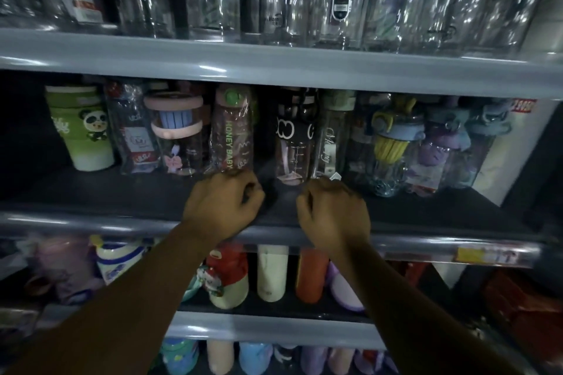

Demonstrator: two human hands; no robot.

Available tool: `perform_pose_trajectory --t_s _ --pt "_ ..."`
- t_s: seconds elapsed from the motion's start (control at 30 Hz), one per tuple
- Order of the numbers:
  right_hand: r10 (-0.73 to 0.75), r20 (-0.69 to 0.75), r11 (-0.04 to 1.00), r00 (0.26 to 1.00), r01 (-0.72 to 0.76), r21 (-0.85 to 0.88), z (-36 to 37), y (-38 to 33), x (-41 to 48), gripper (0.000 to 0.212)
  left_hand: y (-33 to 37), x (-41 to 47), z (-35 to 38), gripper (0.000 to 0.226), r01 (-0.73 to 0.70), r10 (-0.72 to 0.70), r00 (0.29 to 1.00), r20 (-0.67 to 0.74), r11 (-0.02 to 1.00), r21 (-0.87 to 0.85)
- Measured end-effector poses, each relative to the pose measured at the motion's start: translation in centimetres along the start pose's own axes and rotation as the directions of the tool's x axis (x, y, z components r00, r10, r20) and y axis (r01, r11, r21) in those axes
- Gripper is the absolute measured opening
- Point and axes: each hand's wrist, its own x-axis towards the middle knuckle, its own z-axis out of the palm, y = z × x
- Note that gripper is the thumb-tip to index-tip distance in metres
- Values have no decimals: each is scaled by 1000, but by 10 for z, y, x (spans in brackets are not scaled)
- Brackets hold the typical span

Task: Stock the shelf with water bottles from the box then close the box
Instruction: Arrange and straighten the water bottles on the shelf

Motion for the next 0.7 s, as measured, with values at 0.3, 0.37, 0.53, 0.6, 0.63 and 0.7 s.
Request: perform_pose_trajectory --t_s 0.3,0.37,0.53,0.6,0.63,0.7 --pt "249 98 965 964 -256 62 -2 -23 50 61 -7 4 7 29 -26 24 999 -37 996 -81" --pt "348 91 936 933 -352 26 3 -29 68 70 -5 3 9 24 -39 36 998 -54 998 -58" --pt "435 73 900 897 -436 -4 12 -48 83 79 0 3 8 21 -28 26 997 -67 999 -43" --pt "447 68 894 892 -445 -43 13 -52 85 77 -1 3 8 21 -24 20 998 -66 998 -59" --pt "446 65 895 893 -442 -63 13 -53 86 75 -2 3 8 21 -17 12 998 -66 997 -70" --pt "451 47 891 891 -447 -74 15 -53 88 71 -4 3 8 20 -4 -2 998 -66 996 -93"
